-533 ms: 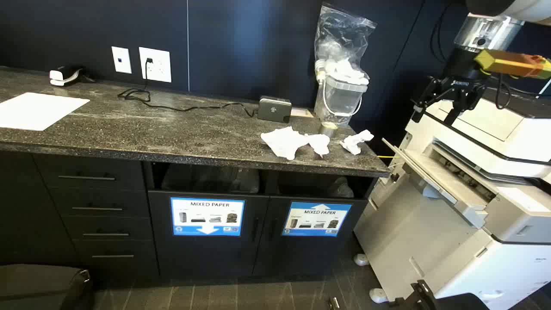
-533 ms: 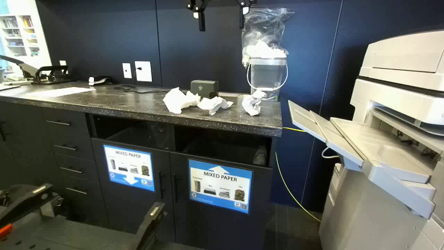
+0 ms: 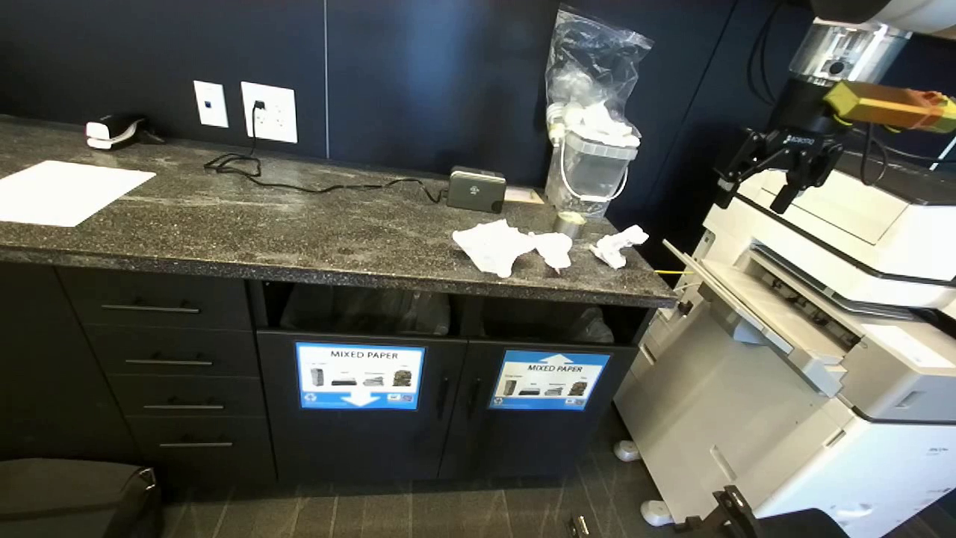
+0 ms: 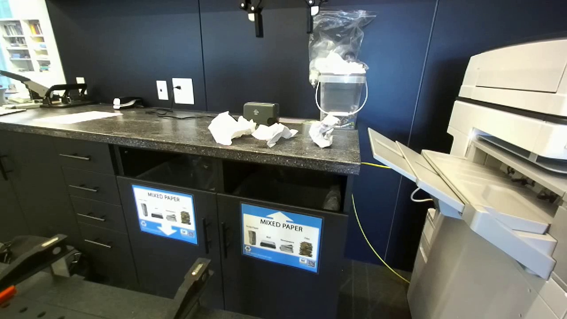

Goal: Pick up the three papers from the countertop and put them in the bin on the right

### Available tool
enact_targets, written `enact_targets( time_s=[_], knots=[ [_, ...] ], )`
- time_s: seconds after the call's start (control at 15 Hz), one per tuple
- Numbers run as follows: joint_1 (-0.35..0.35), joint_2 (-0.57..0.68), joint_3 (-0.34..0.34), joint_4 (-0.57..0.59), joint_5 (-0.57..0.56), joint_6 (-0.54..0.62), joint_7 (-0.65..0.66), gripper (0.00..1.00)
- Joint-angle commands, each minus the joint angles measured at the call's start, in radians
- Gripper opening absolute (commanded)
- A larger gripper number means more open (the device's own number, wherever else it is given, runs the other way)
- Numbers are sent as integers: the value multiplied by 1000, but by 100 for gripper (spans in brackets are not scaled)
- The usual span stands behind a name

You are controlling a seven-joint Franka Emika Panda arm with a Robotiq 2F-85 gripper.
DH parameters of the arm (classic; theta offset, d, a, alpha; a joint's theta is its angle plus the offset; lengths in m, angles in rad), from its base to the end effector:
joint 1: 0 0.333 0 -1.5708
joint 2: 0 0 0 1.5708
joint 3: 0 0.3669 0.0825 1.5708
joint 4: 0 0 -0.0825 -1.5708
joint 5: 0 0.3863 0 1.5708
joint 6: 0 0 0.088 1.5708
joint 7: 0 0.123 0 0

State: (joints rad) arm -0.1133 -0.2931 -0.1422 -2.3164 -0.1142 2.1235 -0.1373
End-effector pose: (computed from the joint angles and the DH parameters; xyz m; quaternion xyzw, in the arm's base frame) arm 0.4395 -0.1259 0.4985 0.9979 -0.0294 0.0426 0.0384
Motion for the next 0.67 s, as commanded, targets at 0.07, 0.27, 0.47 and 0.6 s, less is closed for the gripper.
enact_targets(
  time_s=[0.07,0.27,0.47,0.6],
  knots=[
    [14,83,-7,15,50,88,-31,100],
    [29,180,-4,36,109,188,-72,100],
    [37,318,7,78,178,342,-93,100],
    [33,424,22,129,208,458,-74,100]
  ],
)
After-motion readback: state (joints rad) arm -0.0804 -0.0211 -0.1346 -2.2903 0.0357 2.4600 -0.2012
